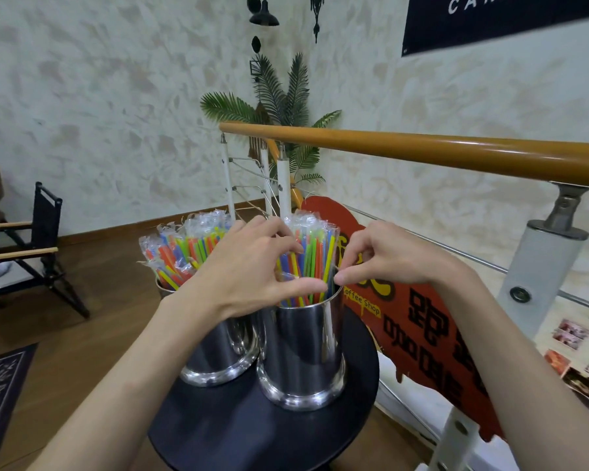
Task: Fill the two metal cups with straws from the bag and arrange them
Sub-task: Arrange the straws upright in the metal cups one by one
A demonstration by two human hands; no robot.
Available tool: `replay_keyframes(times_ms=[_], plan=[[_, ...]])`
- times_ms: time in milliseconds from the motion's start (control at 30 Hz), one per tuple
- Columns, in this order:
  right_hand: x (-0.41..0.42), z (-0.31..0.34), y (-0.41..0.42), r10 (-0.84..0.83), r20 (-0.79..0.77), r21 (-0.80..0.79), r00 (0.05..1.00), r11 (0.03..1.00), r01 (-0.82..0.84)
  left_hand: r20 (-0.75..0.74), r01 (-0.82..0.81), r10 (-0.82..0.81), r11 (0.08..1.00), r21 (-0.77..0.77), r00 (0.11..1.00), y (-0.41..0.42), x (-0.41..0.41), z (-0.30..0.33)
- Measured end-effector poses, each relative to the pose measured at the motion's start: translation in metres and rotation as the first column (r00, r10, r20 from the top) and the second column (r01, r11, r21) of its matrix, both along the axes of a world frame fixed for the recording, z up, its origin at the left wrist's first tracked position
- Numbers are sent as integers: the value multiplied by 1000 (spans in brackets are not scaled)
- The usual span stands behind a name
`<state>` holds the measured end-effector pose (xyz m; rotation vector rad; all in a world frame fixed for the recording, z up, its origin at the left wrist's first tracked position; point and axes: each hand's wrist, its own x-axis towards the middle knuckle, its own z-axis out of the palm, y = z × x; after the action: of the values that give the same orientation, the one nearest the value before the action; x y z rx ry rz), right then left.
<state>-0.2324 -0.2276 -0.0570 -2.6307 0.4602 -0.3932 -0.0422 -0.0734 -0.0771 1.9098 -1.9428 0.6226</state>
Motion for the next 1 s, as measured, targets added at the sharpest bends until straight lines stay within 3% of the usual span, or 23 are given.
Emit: replay_keyframes(times_ms=[300,467,633,767,1000], plan=[[-3,-3,-7,37,-50,-14,998,999,-38,199,-41,79,982,-186,977,-3,12,-6],[-4,-5,-13,35,-49,48,998,998,-33,216,-51,101,973,-225,971,-4,8,-7],[-7,-4,-13,47,-75,95,996,995,-40,131,-26,49,985,-173,990,-6,5,-14],[-8,-4,-14,-30,19,105,999,994,27,25,-35,39,990,-140,999,-7,5,-16],[9,-12,-1,-285,133,-106,949,948,300,-182,-9,-18,989,-146,983,-9,2,-17]])
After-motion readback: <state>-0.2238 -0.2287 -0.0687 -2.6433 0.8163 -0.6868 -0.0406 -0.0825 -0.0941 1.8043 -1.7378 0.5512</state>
